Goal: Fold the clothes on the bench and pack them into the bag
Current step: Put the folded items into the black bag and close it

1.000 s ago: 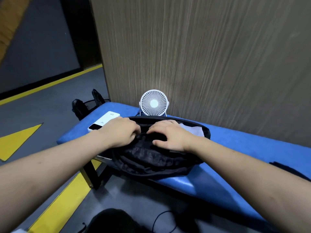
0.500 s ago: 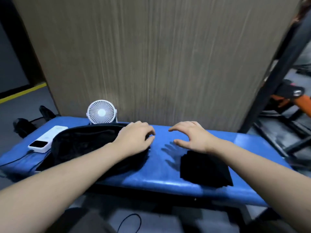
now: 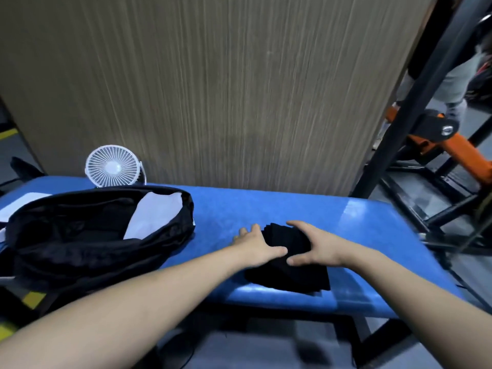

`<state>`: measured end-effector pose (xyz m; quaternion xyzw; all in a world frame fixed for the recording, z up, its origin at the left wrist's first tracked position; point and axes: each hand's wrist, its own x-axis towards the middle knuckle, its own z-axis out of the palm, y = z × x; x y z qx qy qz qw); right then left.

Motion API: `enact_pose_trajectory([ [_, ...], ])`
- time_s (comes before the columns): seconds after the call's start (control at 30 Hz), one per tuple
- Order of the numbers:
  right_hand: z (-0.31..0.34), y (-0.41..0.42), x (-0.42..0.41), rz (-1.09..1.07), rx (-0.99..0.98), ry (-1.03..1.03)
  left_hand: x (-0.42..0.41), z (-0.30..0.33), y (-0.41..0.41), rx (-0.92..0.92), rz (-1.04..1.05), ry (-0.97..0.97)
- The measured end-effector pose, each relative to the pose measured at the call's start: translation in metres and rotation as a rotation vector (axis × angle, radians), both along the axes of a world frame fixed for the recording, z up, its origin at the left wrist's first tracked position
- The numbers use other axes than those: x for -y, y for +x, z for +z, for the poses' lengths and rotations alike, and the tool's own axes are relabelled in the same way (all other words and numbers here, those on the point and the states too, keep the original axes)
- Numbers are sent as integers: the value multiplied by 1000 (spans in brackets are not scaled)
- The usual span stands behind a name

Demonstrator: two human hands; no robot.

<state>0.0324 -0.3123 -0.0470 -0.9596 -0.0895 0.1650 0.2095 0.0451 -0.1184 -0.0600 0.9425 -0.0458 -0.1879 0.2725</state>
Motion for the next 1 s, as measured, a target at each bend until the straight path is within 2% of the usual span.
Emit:
enact_pose_trajectory([
  [0.07,2,9,-5,-8,-95,74,0,-2,5,-11,-8,-9],
  [0.23,10,23,-20,17,-272,19,-15,-6,9,-22,-179,-193],
  [0.37,0,11,-26,-56,-297,198,-27,-10,5,-15,-176,-318],
  [0.53,5,-15,-26,-243,-298,549,-38,-5,-2,-99,-53,-373],
  [0.7,27,-23,-37,-301,-191,776,-55,25,-16,-241,97,-714],
  [0.8,41,-16,-56,-305,-93,871,-81,44,-21,-372,108,-865],
  [0.9,54,-5,-82,-321,-30,1010,-113,60,-23,-463,141,-1172],
  [1.0,66,8,-119,-252,-34,1097,-143,74,-24,-300,193,-1276],
])
